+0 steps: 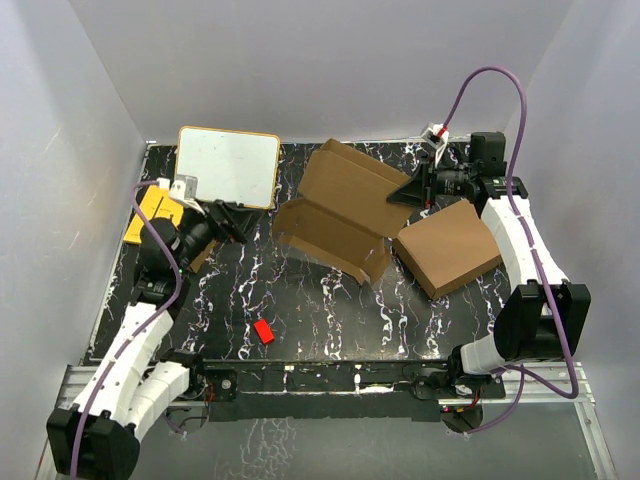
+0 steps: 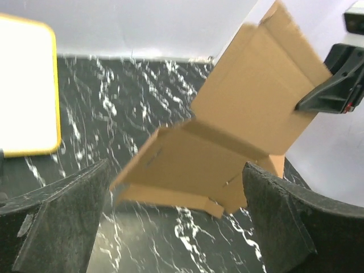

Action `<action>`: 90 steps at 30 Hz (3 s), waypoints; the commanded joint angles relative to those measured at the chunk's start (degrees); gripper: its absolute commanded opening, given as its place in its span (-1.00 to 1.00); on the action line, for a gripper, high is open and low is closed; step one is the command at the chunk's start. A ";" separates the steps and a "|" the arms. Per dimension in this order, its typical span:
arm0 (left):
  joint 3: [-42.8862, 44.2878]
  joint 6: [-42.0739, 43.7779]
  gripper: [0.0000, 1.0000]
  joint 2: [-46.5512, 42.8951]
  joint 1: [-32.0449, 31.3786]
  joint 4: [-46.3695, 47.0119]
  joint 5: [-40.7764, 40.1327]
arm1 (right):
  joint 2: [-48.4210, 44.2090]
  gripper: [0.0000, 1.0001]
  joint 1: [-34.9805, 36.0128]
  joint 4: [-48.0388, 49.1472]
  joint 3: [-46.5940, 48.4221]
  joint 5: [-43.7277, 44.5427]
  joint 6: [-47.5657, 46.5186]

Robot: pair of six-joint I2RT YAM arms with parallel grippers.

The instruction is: Fold the paper box

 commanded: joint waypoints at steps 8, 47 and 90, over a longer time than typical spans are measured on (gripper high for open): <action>-25.34 -21.28 0.72 -3.51 0.26 18.02 0.39 | -1.81 -0.85 -3.12 12.78 -2.84 -4.56 7.58; 11.22 12.08 -0.08 17.15 -1.56 -14.49 9.82 | -2.22 -0.85 -3.16 23.56 -10.47 -9.35 12.47; 2.83 -1.74 -0.08 10.90 -5.59 -11.42 -1.71 | 1.79 -0.84 -3.13 17.69 -10.90 -3.24 5.31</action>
